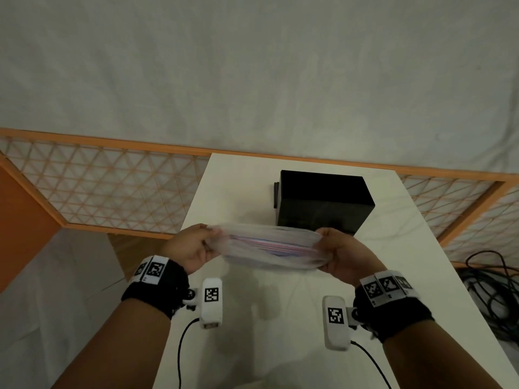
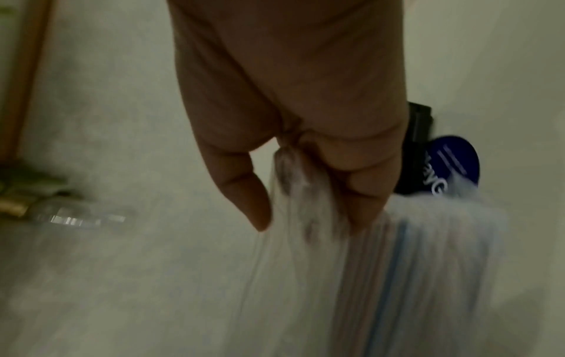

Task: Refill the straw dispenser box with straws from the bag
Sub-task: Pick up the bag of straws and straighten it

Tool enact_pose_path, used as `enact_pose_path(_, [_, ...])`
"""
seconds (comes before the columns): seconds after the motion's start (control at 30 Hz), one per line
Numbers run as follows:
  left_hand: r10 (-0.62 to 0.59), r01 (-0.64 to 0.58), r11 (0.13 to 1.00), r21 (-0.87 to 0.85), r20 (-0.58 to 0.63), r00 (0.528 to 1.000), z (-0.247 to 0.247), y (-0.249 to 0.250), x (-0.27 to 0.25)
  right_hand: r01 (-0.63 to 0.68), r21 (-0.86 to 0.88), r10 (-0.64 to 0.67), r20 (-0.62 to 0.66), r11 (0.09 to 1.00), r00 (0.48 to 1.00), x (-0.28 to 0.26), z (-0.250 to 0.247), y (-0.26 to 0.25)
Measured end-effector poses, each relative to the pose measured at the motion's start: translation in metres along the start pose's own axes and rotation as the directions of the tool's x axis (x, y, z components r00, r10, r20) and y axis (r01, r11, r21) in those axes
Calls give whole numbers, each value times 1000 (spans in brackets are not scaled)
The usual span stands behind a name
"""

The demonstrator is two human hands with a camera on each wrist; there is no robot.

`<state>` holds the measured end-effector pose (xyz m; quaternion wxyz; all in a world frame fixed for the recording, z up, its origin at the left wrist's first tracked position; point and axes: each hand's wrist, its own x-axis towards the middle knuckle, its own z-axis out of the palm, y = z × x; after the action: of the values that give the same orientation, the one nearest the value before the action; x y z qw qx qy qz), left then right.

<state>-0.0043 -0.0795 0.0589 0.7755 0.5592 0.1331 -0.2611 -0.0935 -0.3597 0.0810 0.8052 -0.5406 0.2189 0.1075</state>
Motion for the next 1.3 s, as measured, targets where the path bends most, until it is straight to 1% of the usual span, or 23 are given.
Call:
enact_pose_path(0.03, [-21, 23, 992, -121, 16, 1000, -1, 2, -1, -2, -120, -4, -48, 993, 999, 3, -1, 3])
enact_pose_path(0.1, [-57, 56, 971, -232, 0, 998, 0, 3, -1, -9, -283, -32, -142, 959, 989, 7, -1, 10])
enact_pose_path(0.17, [-88, 81, 967, -243, -16, 996, 5, 3, -2, 0, -376, -82, -203, 926, 976, 8, -1, 14])
enact_pose_path(0.23, [-88, 89, 969, -231, 13, 996, 7, 0, -4, 9, -381, -107, -236, 924, 966, 10, -4, 16])
enact_pose_path(0.3, [-43, 51, 984, -169, 53, 998, 5, -3, -3, 28, -274, -94, -231, 961, 968, 11, -6, 17])
enact_pose_path(0.37, [28, -21, 997, -78, 90, 996, 0, -6, -1, 40, -50, -50, -211, 998, 976, 11, -9, 16])
enact_pose_path(0.47, [109, -116, 992, 48, 136, 985, -1, -11, -1, 34, 287, 17, -173, 957, 985, 12, -14, 17])
enact_pose_path(0.53, [127, -138, 977, 161, 77, 989, 3, -15, -2, 29, 399, 37, -157, 916, 987, 13, -15, 19])
enact_pose_path(0.6, [171, -156, 932, 327, -19, 985, 8, -15, -3, 25, 421, 18, -99, 907, 995, 12, -13, 20])
enact_pose_path(0.67, [249, -194, 843, 501, -46, 967, 12, -14, -7, 4, 365, 0, -10, 931, 1000, 9, -9, 18])
enact_pose_path(0.7, [286, -218, 793, 569, -33, 958, 14, -12, -9, 0, 309, -4, 12, 951, 1000, 7, -5, 17])
enact_pose_path(0.73, [320, -242, 741, 627, -11, 947, 13, -10, -9, 11, 217, -12, 2, 976, 1000, 5, -3, 16])
enact_pose_path(0.8, [371, -291, 631, 719, 50, 927, 10, -8, -9, 65, -117, -77, -102, 991, 992, 3, 3, 15])
enact_pose_path(0.83, [382, -305, 573, 760, 82, 921, 8, -7, -7, 76, -318, -128, -146, 945, 981, 0, 7, 14])
enact_pose_path(0.87, [386, -312, 508, 803, 111, 916, 6, -7, -5, 69, -497, -177, -174, 865, 969, -1, 10, 13])
enact_pose_path(0.93, [363, -278, 368, 887, 138, 921, 2, -8, -4, 41, -782, -261, -157, 621, 953, -1, 13, 13])
enact_pose_path(1.0, [306, -234, 245, 941, 154, 939, 2, -10, -4, 66, -934, -323, -55, 352, 945, 0, 12, 12])
enact_pose_path(1.03, [278, -215, 204, 955, 154, 948, 3, -10, -5, 88, -963, -335, -3, 256, 942, 1, 13, 11])
enact_pose_path(1.07, [250, -194, 169, 966, 148, 957, 4, -9, -5, 106, -976, -332, 38, 190, 943, 2, 12, 12])
enact_pose_path(1.13, [191, -144, 94, 985, 124, 974, 6, -8, -6, 107, -990, -299, 76, 89, 951, 7, 10, 15])
enact_pose_path(1.2, [123, -96, 26, 995, 92, 988, 6, -8, -7, 58, -998, -255, 49, 27, 966, 13, 7, 20])
enact_pose_path(1.27, [67, -81, 25, 996, 79, 995, 6, -10, -11, 37, -999, -214, 37, -3, 976, 18, 5, 24])
enact_pose_path(1.3, [49, -89, 51, 995, 86, 995, 5, -11, -12, 46, -999, -181, 44, 5, 982, 20, 3, 25])
